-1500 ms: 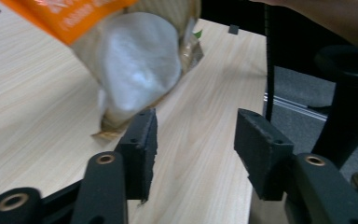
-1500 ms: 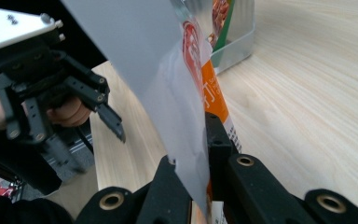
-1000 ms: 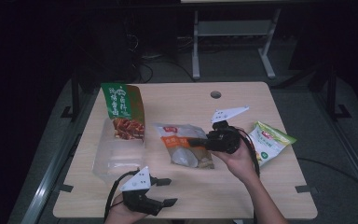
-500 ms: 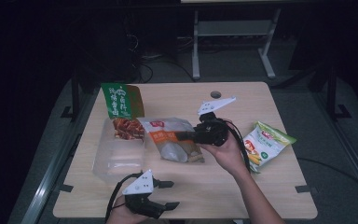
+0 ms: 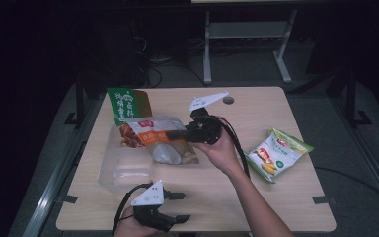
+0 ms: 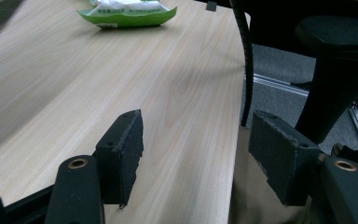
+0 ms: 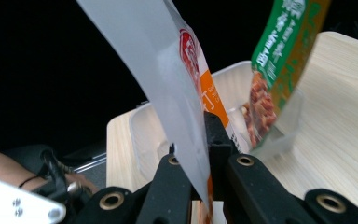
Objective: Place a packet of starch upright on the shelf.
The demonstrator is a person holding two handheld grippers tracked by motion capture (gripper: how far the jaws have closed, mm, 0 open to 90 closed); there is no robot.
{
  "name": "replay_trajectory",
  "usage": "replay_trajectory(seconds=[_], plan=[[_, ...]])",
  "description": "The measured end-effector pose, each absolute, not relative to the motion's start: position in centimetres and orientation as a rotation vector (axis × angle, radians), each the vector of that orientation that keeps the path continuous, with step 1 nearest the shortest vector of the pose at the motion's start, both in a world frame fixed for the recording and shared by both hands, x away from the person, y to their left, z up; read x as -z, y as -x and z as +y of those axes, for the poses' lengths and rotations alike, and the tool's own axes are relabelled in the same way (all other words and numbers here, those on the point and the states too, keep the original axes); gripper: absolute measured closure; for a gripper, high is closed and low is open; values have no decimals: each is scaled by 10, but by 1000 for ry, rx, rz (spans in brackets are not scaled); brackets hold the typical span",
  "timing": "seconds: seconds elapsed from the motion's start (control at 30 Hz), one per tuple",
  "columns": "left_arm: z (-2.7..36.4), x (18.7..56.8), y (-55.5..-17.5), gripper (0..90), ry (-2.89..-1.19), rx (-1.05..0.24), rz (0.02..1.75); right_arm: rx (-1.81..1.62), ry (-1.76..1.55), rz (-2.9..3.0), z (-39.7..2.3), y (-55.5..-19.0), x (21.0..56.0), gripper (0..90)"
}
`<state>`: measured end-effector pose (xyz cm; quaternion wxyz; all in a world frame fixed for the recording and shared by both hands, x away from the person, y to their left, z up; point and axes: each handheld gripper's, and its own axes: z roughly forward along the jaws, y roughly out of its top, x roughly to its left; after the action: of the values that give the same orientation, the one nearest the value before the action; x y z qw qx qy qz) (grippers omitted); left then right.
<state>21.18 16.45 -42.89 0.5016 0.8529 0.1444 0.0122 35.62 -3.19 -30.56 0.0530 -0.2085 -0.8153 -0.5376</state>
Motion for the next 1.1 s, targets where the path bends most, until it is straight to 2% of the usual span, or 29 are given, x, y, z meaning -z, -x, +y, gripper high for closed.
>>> replay_trajectory(seconds=[0.47,1.1], plan=[[162,431,-214,349,-2074,-23,327,1602,576,-2460,27,-375,299,900],[167,431,-215,335,-2069,-15,359,1532,583,-2431,86,-396,330,900]])
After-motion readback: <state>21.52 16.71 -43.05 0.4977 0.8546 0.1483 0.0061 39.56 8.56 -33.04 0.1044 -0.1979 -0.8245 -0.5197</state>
